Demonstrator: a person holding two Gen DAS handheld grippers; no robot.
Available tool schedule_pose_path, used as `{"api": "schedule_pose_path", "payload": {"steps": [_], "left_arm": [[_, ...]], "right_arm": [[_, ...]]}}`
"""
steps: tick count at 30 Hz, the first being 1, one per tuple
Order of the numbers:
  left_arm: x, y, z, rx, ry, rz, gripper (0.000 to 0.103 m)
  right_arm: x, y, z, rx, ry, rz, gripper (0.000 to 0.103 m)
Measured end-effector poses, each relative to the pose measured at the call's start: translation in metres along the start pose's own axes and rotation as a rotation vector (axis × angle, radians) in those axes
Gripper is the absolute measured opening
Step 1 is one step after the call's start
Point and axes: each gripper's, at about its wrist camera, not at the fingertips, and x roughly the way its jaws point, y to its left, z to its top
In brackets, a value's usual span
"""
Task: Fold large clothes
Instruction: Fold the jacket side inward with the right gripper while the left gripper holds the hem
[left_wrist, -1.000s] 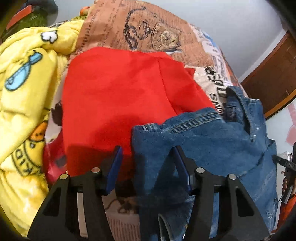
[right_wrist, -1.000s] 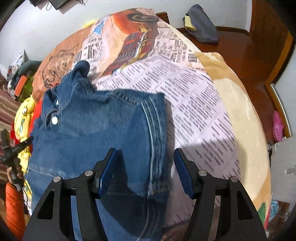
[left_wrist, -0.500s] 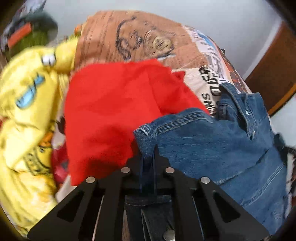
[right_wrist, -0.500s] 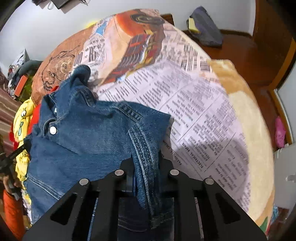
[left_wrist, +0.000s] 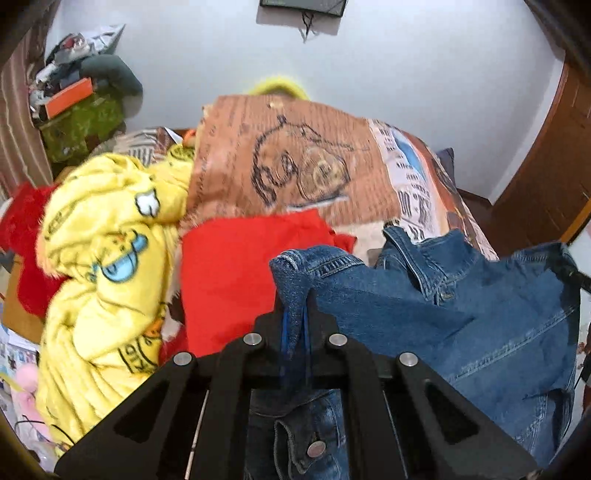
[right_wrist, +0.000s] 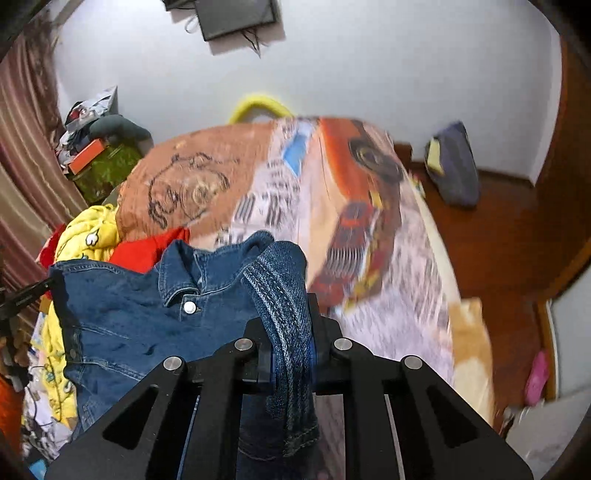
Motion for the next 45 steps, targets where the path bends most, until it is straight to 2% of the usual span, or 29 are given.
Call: {"api": "schedule_pose_path", "payload": {"steps": [4, 8, 14, 17, 23, 28, 31, 34, 36, 37, 38, 40, 43, 45], "left_arm": [[0.014, 0.005, 0.007, 0.014, -0.006, 0.06, 0.006], [0.049, 0.023, 0.011, -0.007, 0.035, 0.11, 0.006], [0.114, 0.055, -0.001, -0.085, 0.14, 0.093, 0.007], [0.132, 0.057, -0.008, -0.085, 0.16, 0.117, 0.009], [0.144, 0.05, -0.015, -0.026, 0.166, 0.175, 0.013], [0.126, 0.042, -0.016, 0.015, 0.167, 0.195, 0.013], [0.104, 0.039, -0.017, 0.019, 0.156, 0.184, 0.014], [0.071, 0.033, -0.019, 0.024, 0.119, 0.162, 0.022], [0.048, 0.028, -0.02, 0.036, 0.087, 0.155, 0.032], [0.04, 0.025, -0.021, 0.041, 0.075, 0.153, 0.034], [0.028, 0.022, -0.022, 0.046, 0.06, 0.148, 0.039], [0.004, 0.018, -0.025, 0.048, 0.029, 0.132, 0.049], [-0.033, 0.012, -0.034, 0.052, -0.015, 0.111, 0.067], [-0.048, 0.01, -0.041, 0.053, -0.024, 0.085, 0.085]], "right_arm": [[0.03, 0.0, 0.012, 0.001, 0.012, -0.017, 0.01], [0.07, -0.008, 0.01, 0.025, 0.06, -0.042, 0.01], [0.121, -0.036, -0.006, 0.091, 0.15, -0.055, 0.011], [0.137, -0.041, -0.015, 0.081, 0.187, -0.062, 0.012], [0.135, -0.034, -0.028, 0.02, 0.18, -0.115, 0.02], [0.112, -0.026, -0.027, 0.0, 0.177, -0.171, 0.021], [0.093, -0.021, -0.026, -0.008, 0.176, -0.18, 0.027], [0.058, -0.015, -0.027, -0.009, 0.137, -0.136, 0.037], [0.034, -0.008, -0.03, -0.014, 0.109, -0.125, 0.044], [0.026, -0.004, -0.031, -0.018, 0.099, -0.127, 0.05], [0.01, 0.001, -0.034, -0.025, 0.081, -0.139, 0.059], [-0.011, 0.009, -0.039, -0.035, 0.052, -0.163, 0.07], [-0.042, 0.019, -0.05, -0.055, 0.005, -0.166, 0.074], [-0.055, 0.024, -0.057, -0.073, -0.003, -0.161, 0.074]]}}
